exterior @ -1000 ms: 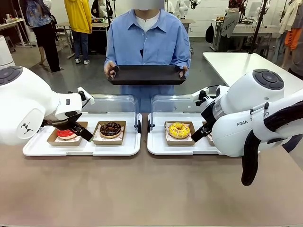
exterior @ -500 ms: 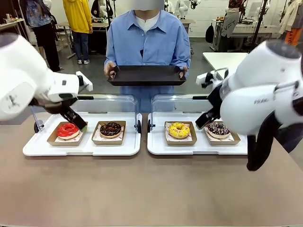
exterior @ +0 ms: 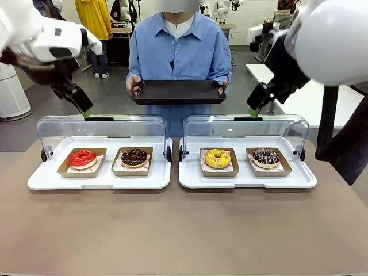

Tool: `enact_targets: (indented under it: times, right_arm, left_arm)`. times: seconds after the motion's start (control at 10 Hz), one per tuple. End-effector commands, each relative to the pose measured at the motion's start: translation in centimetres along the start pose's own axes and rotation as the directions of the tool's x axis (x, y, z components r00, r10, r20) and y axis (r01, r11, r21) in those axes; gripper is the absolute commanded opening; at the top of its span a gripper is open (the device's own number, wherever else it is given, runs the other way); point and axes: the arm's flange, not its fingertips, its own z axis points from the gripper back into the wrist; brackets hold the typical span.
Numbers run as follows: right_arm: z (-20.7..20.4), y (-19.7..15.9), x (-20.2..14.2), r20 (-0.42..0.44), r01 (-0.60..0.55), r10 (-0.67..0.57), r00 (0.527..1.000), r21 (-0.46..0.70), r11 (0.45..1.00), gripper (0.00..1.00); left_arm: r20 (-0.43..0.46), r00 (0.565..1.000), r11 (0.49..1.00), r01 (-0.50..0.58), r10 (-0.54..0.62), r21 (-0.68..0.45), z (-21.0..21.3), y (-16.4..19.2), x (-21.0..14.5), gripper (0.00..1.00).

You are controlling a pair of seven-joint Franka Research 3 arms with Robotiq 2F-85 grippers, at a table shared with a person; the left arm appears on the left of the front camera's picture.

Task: Provide the desired donut to the person.
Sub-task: Pick up and lift the Paper togo box containing the Donut pointed at by the person.

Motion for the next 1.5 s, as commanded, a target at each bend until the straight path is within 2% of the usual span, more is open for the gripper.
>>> enact_targets:
  times: [0.0, 0.2, 0.3, 0.8, 0.9, 1.0, 1.1, 1.2, 1.3, 1.4]
  right_arm:
    - [1.9, 1.0, 0.3, -0.040, -0.001, -0.003, 0.999, -0.087, 0.996, 1.00]
    - [2.4, 2.0, 0.0, -0.042, -0.022, 0.017, 0.999, -0.133, 0.991, 1.00]
    - [2.8, 1.2, 0.2, -0.014, -0.012, 0.012, 1.000, -0.055, 0.998, 1.00]
    - [2.9, 1.3, 0.2, -0.023, -0.016, 0.015, 1.000, -0.075, 0.997, 1.00]
    - [3.0, -1.2, -0.6, -0.044, -0.058, 0.064, 0.997, 0.131, 0.990, 1.00]
    - [2.9, -3.5, -1.1, -0.028, -0.066, 0.078, 0.997, 0.300, 0.952, 1.00]
    - [2.6, -6.3, -1.6, 0.001, -0.087, 0.095, 0.995, 0.426, 0.901, 1.00]
    - [2.1, -9.0, -2.1, 0.042, -0.130, 0.128, 0.991, 0.531, 0.837, 1.00]
    - [1.4, -12.0, -2.6, 0.133, -0.216, 0.170, 0.976, 0.618, 0.756, 1.00]
    - [0.4, -15.1, -3.2, 0.235, -0.295, 0.183, 0.955, 0.672, 0.680, 1.00]
  left_arm:
    - [0.010, 0.999, 0.998, -0.048, 0.047, 0.051, 1.8, 0.3, 0.0, 1.00]
    - [0.036, 0.999, 0.997, -0.039, 0.037, 0.073, 2.7, -0.3, -0.9, 1.00]
    - [0.033, 0.999, 0.999, -0.026, 0.025, 0.022, 2.5, 0.6, 0.1, 1.00]
    - [0.031, 0.999, 0.999, -0.025, 0.024, 0.023, 2.5, 0.5, 0.0, 1.00]
    - [0.032, 0.999, 0.966, 0.004, 0.004, -0.257, 3.1, 2.4, -0.4, 1.00]
    - [0.034, 0.999, 0.882, 0.033, -0.019, -0.471, 3.2, 4.5, -0.3, 1.00]
    - [0.071, 0.997, 0.789, 0.078, -0.044, -0.610, 2.9, 6.9, -0.3, 1.00]
    - [0.125, 0.990, 0.700, 0.139, -0.071, -0.701, 2.5, 8.7, -0.5, 1.00]
    - [0.202, 0.972, 0.612, 0.231, -0.117, -0.756, 2.1, 10.5, -0.9, 1.00]
    - [0.282, 0.950, 0.568, 0.308, -0.136, -0.763, 1.8, 12.5, -1.3, 1.00]
